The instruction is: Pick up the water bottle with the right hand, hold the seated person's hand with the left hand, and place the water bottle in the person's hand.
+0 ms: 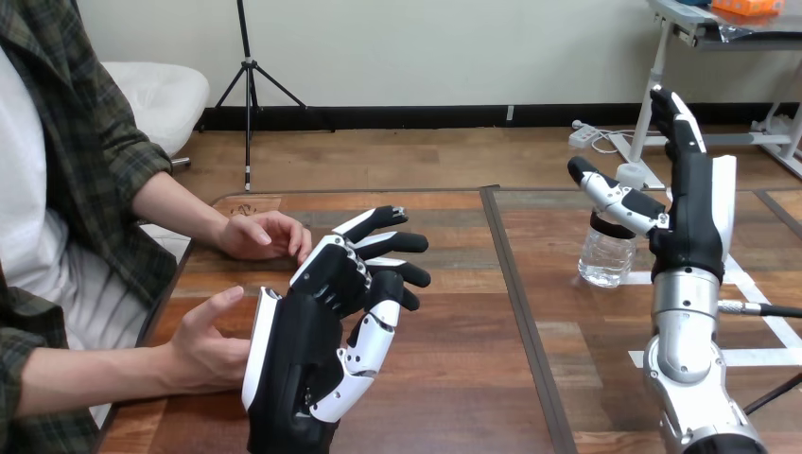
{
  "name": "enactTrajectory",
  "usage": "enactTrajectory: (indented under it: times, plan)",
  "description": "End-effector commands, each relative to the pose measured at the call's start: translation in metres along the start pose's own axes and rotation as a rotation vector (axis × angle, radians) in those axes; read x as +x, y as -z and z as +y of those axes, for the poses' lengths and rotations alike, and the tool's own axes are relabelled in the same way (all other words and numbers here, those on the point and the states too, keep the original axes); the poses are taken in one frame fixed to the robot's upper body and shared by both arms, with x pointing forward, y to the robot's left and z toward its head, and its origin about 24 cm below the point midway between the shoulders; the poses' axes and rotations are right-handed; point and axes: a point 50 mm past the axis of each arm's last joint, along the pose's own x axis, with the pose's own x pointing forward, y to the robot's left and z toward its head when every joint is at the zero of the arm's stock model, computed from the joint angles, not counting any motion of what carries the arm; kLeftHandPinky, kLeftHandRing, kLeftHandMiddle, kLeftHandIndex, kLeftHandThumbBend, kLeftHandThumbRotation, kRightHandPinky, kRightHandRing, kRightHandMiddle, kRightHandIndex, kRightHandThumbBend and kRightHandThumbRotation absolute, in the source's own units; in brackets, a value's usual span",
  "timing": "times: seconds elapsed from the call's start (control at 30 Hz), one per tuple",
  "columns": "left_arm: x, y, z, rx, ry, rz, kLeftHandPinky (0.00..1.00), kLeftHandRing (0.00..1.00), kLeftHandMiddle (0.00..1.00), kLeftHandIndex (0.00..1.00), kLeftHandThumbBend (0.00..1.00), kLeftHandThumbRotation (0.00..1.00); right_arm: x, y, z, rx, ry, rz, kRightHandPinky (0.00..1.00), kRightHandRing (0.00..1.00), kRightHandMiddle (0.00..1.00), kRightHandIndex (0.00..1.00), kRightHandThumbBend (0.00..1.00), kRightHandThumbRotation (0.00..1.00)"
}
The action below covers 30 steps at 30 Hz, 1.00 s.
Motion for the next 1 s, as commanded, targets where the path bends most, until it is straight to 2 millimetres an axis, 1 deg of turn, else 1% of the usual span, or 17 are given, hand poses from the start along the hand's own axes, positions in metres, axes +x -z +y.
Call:
enactTrajectory:
  times: [0.0,0.17,0.23,0.5,0.97]
  plan:
    - [0.011,-0.008,-0.005,-0.01,0.0,-0.076,0.45,0.57,0.67,0.74,0.22,0.42,0.03,-0.028,-0.005,-0.028,0.014,-0.089,0.96,0.94,0.91,0.89,0.69,0.09]
    - [0.011,-0.008,-0.005,-0.023,0.001,-0.069,0.45,0.56,0.67,0.73,0.23,0.42,0.032,-0.027,-0.007,-0.048,0.011,-0.074,0.94,0.93,0.92,0.89,0.69,0.1]
    - [0.011,-0.008,-0.005,-0.012,0.001,-0.07,0.45,0.56,0.66,0.73,0.23,0.42,0.033,-0.026,-0.007,-0.054,0.01,-0.074,0.9,0.91,0.91,0.89,0.7,0.09]
    - [0.011,-0.008,-0.005,-0.01,0.009,-0.073,0.44,0.56,0.67,0.73,0.22,0.42,0.038,-0.024,-0.01,-0.126,0.008,-0.055,0.84,0.88,0.9,0.89,0.7,0.1]
    - [0.01,-0.008,-0.005,-0.009,0.008,-0.071,0.45,0.57,0.66,0.74,0.23,0.42,0.045,-0.023,-0.013,-0.209,-0.03,-0.025,0.86,0.91,0.91,0.89,0.7,0.14]
